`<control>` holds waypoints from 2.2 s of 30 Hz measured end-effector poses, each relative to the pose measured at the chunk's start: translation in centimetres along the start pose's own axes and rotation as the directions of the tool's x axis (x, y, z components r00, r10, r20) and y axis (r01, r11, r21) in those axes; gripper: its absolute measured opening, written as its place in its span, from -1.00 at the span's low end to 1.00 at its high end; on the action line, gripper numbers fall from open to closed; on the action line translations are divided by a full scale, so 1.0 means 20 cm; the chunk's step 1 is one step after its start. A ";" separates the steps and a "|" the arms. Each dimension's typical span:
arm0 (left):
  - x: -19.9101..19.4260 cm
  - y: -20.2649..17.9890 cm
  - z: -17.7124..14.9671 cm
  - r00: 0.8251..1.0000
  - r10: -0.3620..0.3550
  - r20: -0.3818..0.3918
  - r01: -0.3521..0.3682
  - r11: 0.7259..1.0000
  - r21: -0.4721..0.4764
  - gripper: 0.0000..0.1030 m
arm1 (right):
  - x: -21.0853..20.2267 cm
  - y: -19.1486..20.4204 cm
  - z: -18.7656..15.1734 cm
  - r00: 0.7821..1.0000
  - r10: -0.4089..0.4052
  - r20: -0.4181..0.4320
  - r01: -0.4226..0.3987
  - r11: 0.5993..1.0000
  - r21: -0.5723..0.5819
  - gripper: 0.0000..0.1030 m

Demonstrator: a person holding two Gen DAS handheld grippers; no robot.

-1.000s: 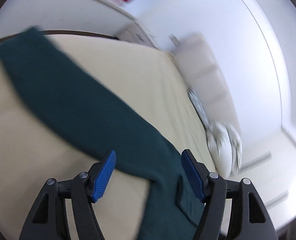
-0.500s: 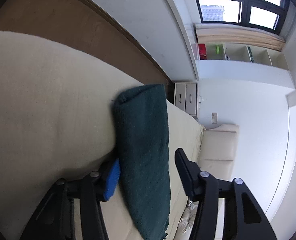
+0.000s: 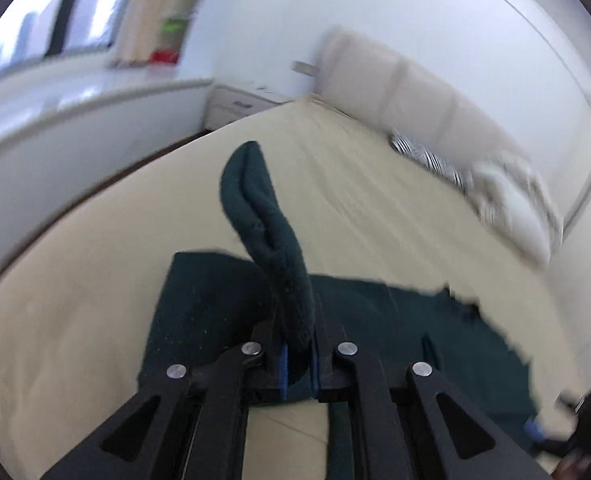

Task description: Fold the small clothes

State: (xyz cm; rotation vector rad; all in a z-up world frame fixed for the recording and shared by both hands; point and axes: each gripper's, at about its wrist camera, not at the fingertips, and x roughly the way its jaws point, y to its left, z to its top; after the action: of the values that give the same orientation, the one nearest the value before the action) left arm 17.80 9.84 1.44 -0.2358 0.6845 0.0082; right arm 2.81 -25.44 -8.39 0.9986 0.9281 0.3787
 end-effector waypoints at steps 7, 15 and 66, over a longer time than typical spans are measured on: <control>0.08 -0.76 -0.45 0.994 0.102 0.035 -0.103 0.805 0.584 -0.81 | 0.22 0.03 0.00 0.989 0.071 -0.129 -0.069 0.997 0.019 0.53; 0.02 -0.75 -0.65 0.986 0.141 0.094 -0.168 0.763 0.624 -0.80 | 0.60 0.04 -0.03 0.946 0.145 -0.290 -0.110 0.985 0.135 0.53; 0.57 0.06 -0.20 0.886 -0.352 -0.301 0.261 0.916 -0.304 -0.83 | 0.39 -0.14 0.58 0.922 -0.371 -0.112 0.343 0.916 -0.206 -0.84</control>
State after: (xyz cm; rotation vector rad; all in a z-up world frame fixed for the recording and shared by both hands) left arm 24.06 9.32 -9.03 -0.6063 0.9978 -0.2604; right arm 16.34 -28.19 -12.09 0.6195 1.1665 0.2243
